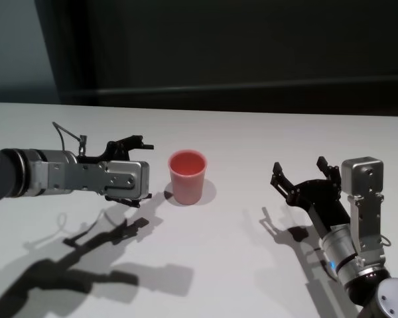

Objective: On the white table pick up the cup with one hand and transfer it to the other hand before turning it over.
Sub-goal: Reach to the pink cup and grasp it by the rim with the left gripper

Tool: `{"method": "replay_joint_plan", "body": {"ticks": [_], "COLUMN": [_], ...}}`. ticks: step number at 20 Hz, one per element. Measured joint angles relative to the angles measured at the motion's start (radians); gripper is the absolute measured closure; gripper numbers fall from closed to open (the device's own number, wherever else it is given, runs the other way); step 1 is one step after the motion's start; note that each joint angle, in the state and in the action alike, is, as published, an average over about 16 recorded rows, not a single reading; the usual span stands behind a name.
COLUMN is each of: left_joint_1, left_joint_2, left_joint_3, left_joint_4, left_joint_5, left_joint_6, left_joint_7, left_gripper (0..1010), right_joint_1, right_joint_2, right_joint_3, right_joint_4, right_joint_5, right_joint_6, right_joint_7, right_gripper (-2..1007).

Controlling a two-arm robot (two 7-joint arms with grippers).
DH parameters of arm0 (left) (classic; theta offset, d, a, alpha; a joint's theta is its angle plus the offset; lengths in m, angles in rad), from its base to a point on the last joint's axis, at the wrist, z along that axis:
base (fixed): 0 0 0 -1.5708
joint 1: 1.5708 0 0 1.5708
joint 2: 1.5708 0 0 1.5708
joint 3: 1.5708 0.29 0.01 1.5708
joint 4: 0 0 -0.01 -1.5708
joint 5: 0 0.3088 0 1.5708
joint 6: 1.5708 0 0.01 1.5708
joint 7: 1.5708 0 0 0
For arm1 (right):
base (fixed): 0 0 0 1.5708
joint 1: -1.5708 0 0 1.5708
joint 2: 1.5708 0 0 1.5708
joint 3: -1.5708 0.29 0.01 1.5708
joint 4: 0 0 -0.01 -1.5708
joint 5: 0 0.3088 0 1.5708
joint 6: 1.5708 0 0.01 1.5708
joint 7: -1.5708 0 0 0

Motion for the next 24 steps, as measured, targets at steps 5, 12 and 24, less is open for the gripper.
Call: {"method": "replay_joint_plan", "body": {"ticks": [5,12,24], "left_joint_1": [-0.068,-0.153,-0.269], "left_joint_2": [-0.006,-0.037,-0.115], "left_joint_3": [0.058,0.133,0.239], "left_joint_4": [0.006,0.036,0.15], "left_joint_5": [0.046,0.095,0.141], "left_joint_6": [-0.015,-0.042,-0.103], "left_joint_7": [-0.051,-0.111,-0.173], "left_gripper": [7,7,7], "right_joint_1": [0.0,0.0,0.0], "right_joint_2": [0.0,0.0,0.0], "right_joint_3": [0.0,0.0,0.0], "right_joint_4": [0.0,0.0,0.0], "right_joint_5": [0.0,0.0,0.0], "right_joint_6": [0.0,0.0,0.0], "right_joint_7": [0.0,0.0,0.0], "right_gripper": [3,3,3]}}
